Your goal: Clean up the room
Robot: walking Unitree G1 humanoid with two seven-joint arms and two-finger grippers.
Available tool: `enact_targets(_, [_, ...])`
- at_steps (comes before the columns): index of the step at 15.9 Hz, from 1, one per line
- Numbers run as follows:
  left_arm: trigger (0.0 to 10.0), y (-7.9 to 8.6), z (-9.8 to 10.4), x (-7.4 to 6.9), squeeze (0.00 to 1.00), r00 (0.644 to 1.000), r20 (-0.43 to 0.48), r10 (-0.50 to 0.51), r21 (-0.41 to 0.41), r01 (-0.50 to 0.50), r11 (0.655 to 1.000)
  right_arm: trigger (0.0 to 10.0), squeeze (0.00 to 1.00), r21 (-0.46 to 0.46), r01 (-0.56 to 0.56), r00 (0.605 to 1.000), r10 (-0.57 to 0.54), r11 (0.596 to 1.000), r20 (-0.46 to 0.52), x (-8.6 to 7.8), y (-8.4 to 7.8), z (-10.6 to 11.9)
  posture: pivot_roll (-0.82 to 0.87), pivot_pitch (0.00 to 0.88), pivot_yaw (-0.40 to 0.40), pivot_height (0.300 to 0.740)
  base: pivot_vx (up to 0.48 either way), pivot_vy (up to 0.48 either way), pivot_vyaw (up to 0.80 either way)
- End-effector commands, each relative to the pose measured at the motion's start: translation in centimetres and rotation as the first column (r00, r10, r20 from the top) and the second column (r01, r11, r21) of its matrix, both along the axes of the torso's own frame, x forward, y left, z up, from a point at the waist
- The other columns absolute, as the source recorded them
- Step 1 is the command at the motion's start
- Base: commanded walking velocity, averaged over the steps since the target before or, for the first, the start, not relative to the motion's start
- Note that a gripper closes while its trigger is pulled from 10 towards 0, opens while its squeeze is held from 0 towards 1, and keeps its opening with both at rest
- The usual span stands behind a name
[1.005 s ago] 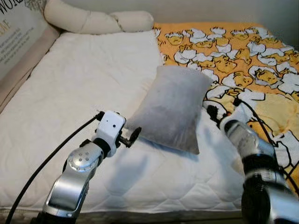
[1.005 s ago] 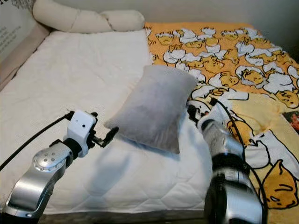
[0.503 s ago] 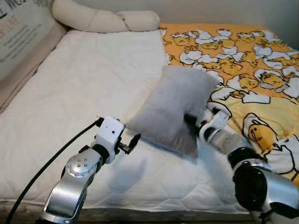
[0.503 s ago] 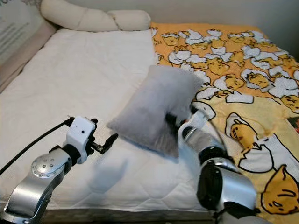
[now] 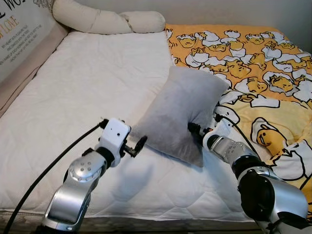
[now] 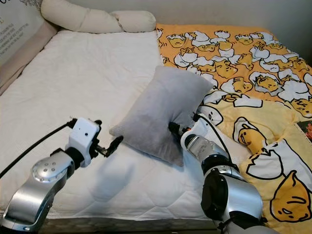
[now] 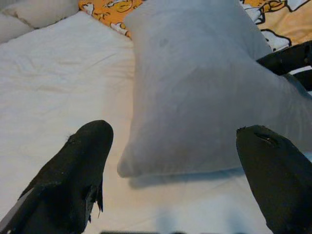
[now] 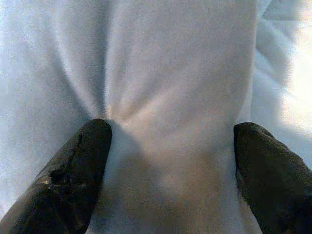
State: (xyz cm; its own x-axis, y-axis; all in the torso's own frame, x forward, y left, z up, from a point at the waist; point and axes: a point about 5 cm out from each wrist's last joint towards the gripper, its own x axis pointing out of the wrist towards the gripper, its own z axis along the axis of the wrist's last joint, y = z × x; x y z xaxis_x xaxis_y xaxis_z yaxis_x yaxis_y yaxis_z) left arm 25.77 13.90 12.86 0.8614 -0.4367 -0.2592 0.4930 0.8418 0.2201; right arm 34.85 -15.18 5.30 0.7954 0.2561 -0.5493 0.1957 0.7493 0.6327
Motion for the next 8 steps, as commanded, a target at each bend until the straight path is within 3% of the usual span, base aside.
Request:
enact_targets(1, [10.0, 0.02, -0.23, 0.08, 0.0, 1.0, -0.012, -0.001, 0.014, 0.001, 1.0, 0.0, 0.0, 0.002, -0.031, 0.999, 0.031, 1.0, -0.031, -0.22, 0.85, -0.32, -0.05, 0.0, -0.023, 0.74, 0.0, 0.0, 0.0])
enact_targets(8, [10.0, -0.37, -0.68, 0.46, 0.0, 0.999, -0.033, -0.024, 0.01, 0.024, 1.0, 0.0, 0.0, -0.034, -0.072, 0.997, 0.071, 0.997, -0.02, -0.25, 0.79, -0.33, -0.07, 0.0, 0.005, 0.74, 0.0, 0.0, 0.0])
